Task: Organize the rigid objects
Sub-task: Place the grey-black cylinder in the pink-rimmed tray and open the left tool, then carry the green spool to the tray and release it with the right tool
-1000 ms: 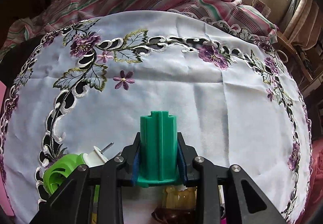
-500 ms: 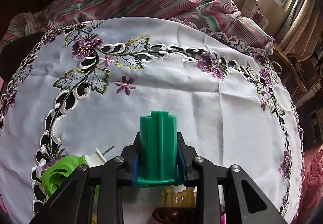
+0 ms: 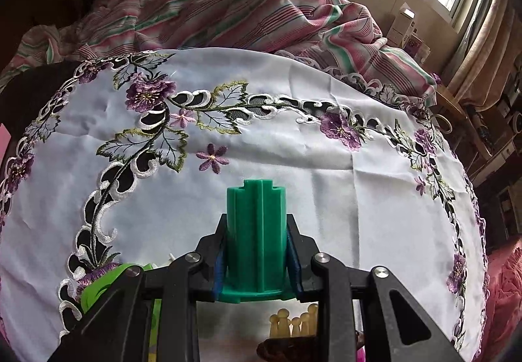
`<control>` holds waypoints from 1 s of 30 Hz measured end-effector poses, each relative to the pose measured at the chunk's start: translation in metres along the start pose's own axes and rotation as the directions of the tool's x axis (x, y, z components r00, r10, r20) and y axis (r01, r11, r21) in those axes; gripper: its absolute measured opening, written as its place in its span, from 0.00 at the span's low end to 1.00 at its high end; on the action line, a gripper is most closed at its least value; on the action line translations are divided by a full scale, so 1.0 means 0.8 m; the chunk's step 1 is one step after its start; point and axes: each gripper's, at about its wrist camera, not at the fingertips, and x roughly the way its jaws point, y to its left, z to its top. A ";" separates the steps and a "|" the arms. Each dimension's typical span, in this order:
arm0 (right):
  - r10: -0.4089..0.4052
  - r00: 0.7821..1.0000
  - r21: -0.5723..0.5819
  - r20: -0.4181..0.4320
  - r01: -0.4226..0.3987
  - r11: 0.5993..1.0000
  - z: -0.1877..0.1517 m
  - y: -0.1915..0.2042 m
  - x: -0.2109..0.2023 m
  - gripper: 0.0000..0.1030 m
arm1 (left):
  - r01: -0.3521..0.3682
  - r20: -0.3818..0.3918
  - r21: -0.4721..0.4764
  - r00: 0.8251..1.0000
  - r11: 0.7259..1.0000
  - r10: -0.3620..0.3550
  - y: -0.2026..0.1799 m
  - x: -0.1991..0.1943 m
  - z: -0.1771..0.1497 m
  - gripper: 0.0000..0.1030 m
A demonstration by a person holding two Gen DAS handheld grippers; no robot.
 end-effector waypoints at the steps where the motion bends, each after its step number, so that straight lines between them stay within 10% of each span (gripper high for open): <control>1: -0.004 1.000 0.002 0.000 0.004 1.000 0.001 0.000 -0.001 0.29 | 0.001 -0.004 -0.003 1.000 1.000 -0.001 0.002 0.000 -0.001 0.82; 11: 0.027 0.997 0.038 0.070 -0.030 0.999 0.018 0.011 -0.053 0.29 | 0.004 -0.015 -0.029 1.000 1.000 -0.005 0.022 0.001 -0.008 0.82; 18: 0.196 0.976 -0.062 0.090 -0.191 0.980 0.021 0.087 -0.110 0.29 | 0.015 -0.013 -0.052 1.000 0.999 -0.016 0.033 0.000 -0.010 0.82; 30: 0.563 0.824 -0.317 -0.058 -0.550 0.773 0.003 0.347 -0.181 0.29 | -0.003 -0.002 -0.092 1.000 0.996 0.003 0.060 -0.005 -0.016 0.82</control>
